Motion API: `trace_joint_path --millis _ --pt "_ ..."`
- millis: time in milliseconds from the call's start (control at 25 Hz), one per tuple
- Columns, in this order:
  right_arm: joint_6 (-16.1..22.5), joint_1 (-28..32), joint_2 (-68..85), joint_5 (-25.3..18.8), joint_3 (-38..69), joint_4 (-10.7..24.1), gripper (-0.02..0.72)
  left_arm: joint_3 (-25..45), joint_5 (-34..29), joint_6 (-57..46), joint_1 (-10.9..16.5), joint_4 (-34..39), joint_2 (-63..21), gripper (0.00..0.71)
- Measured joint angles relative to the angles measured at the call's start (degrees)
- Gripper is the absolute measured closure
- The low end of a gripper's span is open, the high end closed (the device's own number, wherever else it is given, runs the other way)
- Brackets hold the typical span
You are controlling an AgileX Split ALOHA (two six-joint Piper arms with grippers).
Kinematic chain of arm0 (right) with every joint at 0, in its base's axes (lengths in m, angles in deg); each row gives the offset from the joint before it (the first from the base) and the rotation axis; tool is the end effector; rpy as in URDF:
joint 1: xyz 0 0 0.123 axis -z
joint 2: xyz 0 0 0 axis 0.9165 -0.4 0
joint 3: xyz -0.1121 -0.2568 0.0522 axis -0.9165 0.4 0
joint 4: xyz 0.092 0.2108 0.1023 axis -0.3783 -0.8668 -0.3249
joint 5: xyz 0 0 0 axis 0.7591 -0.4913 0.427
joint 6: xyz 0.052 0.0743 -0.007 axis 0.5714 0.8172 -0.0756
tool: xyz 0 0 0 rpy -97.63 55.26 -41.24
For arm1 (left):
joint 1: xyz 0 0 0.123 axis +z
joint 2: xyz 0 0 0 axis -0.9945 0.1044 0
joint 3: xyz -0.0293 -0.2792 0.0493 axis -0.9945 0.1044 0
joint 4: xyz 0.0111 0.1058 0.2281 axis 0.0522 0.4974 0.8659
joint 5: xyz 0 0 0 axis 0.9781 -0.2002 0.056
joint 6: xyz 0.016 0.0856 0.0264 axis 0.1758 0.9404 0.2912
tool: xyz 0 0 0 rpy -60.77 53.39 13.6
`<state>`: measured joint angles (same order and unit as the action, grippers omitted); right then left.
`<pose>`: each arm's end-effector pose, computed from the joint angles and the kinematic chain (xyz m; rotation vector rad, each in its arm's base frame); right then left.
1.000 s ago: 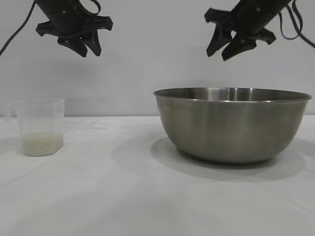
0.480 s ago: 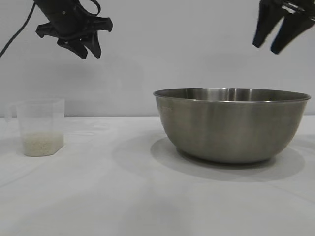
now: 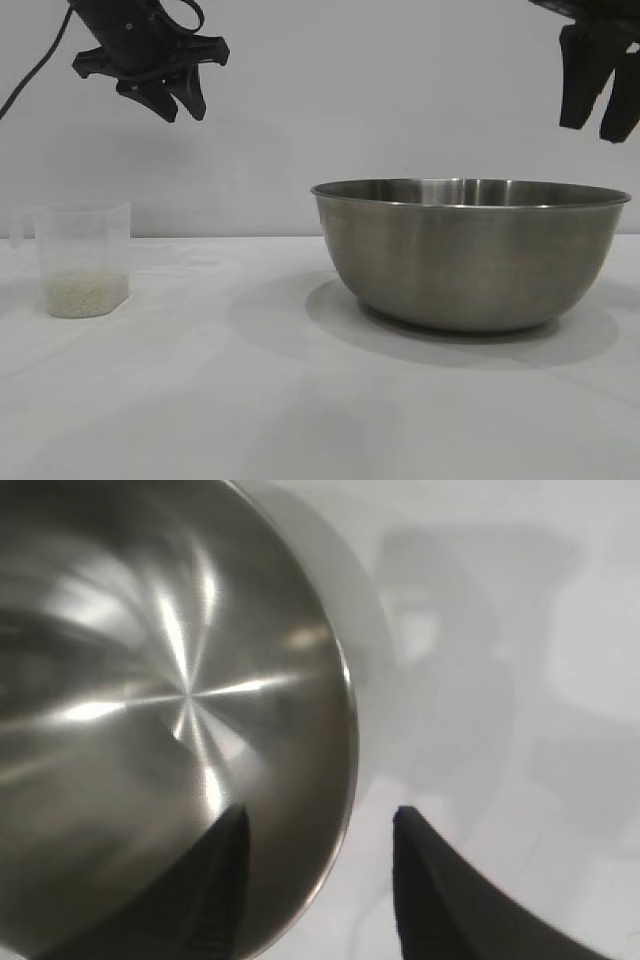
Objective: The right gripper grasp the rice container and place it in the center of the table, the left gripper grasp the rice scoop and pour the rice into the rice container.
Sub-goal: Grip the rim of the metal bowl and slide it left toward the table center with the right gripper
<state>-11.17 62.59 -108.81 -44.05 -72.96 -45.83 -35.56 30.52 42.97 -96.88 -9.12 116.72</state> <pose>0.3897 0.0540 0.2333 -0.4723 2.9698 0.4597 0.4743 -0.1139 0.2315 0.2421 2.1464 -0.2118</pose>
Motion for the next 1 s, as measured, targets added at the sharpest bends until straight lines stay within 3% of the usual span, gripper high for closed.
trace_joint_path --millis 480,640,720,1000 --pt "0.6 0.0 -7.6 0.2 0.0 0.2 0.387 0.0 -0.2 0.0 0.0 0.0 0.0 0.480" --pt "0.7 0.0 -8.0 0.2 0.0 0.2 0.625 0.0 -0.2 0.0 0.0 0.0 0.0 0.480" --pt "0.7 0.0 -8.0 0.2 0.0 0.2 0.703 0.0 -0.2 0.0 0.0 0.0 0.0 0.480" --pt "1.1 -0.6 -8.0 0.3 0.0 0.3 0.703 0.0 -0.2 0.0 0.0 0.0 0.0 0.480"
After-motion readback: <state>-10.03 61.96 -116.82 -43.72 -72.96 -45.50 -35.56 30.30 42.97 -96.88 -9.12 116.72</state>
